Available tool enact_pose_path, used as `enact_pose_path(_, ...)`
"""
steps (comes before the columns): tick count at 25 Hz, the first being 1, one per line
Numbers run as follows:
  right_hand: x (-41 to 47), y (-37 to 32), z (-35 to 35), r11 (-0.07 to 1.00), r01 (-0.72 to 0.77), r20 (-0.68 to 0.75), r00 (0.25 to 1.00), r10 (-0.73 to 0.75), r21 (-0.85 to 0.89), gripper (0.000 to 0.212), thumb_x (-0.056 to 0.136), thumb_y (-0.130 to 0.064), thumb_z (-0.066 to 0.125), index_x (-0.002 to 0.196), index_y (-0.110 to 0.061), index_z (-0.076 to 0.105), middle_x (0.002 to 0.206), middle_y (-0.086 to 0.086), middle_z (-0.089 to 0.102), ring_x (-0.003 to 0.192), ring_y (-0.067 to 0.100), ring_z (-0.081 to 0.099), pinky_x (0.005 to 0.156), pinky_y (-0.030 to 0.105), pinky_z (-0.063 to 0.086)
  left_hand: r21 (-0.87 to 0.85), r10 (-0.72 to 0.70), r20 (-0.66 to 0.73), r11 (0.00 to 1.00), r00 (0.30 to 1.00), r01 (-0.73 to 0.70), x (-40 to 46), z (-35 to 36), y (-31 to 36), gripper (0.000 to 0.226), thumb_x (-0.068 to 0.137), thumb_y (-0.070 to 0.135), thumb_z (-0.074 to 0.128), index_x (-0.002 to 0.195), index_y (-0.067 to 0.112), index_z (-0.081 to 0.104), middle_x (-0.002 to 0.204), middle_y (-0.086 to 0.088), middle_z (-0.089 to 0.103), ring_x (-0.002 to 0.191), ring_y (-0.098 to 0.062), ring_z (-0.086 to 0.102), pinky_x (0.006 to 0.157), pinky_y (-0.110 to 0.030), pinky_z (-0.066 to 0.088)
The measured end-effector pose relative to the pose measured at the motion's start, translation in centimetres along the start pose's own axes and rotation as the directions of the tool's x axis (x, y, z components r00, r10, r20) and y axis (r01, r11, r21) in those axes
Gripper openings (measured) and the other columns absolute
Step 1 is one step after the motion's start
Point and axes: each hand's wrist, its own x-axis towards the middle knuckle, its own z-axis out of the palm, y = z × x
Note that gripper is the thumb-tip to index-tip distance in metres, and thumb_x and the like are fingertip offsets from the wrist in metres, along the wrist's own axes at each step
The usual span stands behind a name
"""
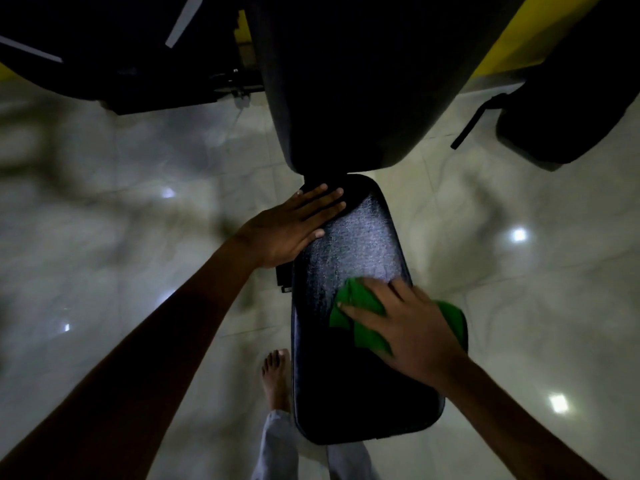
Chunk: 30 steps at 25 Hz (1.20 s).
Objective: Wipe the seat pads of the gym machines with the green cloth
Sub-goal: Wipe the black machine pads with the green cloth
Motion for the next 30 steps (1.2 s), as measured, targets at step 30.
enact_pose_path(30, -3.5, -2.2, 0.5, 0.987, -0.152, -0.056, 0.986, 0.154, 0.044, 0.064, 0.064, -0.041, 0.076, 0.124, -0.029, 0.059, 0.126, 0.017, 0.051, 0.102, 0.035, 0.050, 0.073, 0.040, 0.051, 0.118, -0.011, 0.009, 0.993, 1.000, 0.010, -3.4, 2.4, 6.6, 0.054, 0.101, 0.029, 0.023, 0.147, 0.002, 0.026, 0.154, -0.017, 0.025, 0.143, -0.033, 0.021, 0.116, -0.044, 0.020)
